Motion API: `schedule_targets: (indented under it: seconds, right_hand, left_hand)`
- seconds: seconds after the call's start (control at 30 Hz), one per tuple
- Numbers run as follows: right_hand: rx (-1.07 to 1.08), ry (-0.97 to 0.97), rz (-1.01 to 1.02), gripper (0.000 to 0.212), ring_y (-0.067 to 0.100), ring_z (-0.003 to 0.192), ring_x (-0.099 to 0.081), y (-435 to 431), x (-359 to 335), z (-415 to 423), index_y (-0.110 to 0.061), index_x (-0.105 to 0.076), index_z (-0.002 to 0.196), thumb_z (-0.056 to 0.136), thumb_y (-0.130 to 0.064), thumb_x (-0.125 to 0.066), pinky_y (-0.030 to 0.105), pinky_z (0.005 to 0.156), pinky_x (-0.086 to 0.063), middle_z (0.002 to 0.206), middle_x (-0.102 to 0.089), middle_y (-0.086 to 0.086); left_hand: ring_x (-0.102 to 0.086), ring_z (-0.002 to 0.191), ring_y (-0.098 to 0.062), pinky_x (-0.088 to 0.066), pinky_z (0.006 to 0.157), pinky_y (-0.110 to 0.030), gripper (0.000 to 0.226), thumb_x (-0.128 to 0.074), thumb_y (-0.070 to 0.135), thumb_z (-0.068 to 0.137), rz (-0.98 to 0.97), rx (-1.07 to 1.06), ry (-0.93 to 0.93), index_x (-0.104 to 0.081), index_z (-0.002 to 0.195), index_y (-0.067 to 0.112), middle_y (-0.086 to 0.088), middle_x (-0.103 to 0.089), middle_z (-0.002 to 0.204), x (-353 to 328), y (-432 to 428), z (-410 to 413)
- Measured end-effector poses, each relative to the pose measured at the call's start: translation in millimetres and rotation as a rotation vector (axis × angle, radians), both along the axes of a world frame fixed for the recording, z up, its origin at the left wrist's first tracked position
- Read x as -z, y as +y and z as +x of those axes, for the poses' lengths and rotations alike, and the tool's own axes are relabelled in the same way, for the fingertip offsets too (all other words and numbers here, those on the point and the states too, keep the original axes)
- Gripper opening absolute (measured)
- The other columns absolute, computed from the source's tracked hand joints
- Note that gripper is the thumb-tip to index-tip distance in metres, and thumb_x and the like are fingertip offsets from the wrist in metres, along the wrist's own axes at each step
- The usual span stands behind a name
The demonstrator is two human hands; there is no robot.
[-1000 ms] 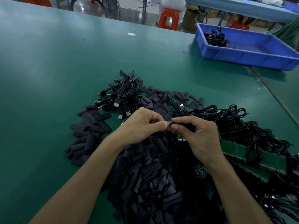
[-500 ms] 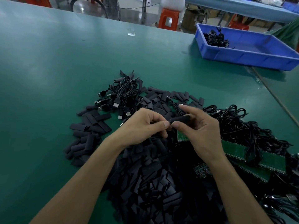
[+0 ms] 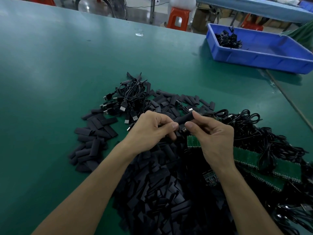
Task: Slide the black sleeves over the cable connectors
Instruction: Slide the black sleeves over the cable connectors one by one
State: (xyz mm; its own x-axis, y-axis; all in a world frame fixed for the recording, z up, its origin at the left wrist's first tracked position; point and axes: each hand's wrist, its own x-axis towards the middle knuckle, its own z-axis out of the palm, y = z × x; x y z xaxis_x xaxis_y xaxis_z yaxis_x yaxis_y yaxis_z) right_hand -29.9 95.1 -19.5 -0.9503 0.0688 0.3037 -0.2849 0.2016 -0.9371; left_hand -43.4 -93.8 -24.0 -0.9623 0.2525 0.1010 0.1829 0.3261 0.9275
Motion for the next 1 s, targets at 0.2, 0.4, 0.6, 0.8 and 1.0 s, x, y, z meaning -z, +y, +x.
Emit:
schedule_targets:
  seconds: [0.2, 0.4, 0.6, 0.8, 1.0]
  right_hand:
    - [0.012, -0.021, -0.030, 0.033, 0.011, 0.086, -0.074, 1, 1, 0, -0.023, -0.073, 0.108, 0.075, -0.025, -0.077, 0.026, 0.081, -0.059, 0.094, -0.078, -0.007]
    - [-0.049, -0.060, 0.241, 0.057, 0.002, 0.088, -0.070, 1, -3, 1, -0.029, -0.055, 0.136, 0.087, -0.012, -0.076, 0.021, 0.084, -0.057, 0.093, -0.074, -0.014]
    - [-0.296, -0.201, 0.927, 0.070, 0.000, 0.109, -0.059, 17, -43, 0, -0.036, -0.052, 0.141, 0.078, -0.040, -0.083, 0.026, 0.100, -0.048, 0.117, -0.064, -0.018]
    - [-0.241, -0.256, 1.145, 0.029, 0.011, 0.110, -0.056, 29, -49, 1, -0.033, -0.068, 0.112, 0.085, -0.020, -0.070, 0.039, 0.101, -0.047, 0.113, -0.059, -0.013]
    - [-0.148, -0.145, 1.065, 0.015, 0.013, 0.103, -0.060, 32, -43, -1, -0.029, -0.072, 0.109, 0.096, -0.028, -0.065, 0.035, 0.088, -0.050, 0.108, -0.066, -0.013]
  left_hand:
    - [-0.049, 0.050, -0.041, -0.043, 0.047, -0.052, 0.022, -0.063, 0.035, 0.098, -0.015, 0.008, 0.023, -0.077, 0.083, 0.025, -0.002, -0.075, 0.070, 1, -4, -4]
    - [-0.060, 0.054, -0.021, -0.050, 0.054, -0.034, 0.021, -0.062, 0.030, 0.099, -0.007, -0.035, 0.039, -0.074, 0.083, 0.025, 0.009, -0.074, 0.067, -5, 0, -2]
    - [-0.064, 0.050, -0.004, -0.045, 0.048, -0.011, 0.022, -0.065, 0.026, 0.098, 0.059, -0.419, 0.144, -0.073, 0.078, 0.021, 0.009, -0.071, 0.062, -26, -24, -11]
    - [-0.061, 0.040, -0.009, -0.046, 0.042, -0.018, 0.030, -0.063, 0.027, 0.093, -0.138, -0.637, 0.183, -0.072, 0.067, 0.015, 0.002, -0.068, 0.055, -52, -52, -57]
    - [-0.050, 0.051, -0.021, -0.052, 0.064, -0.036, 0.043, -0.063, 0.027, 0.094, -0.506, -0.713, 0.080, -0.059, 0.059, 0.001, -0.007, -0.052, 0.055, -38, -58, -104]
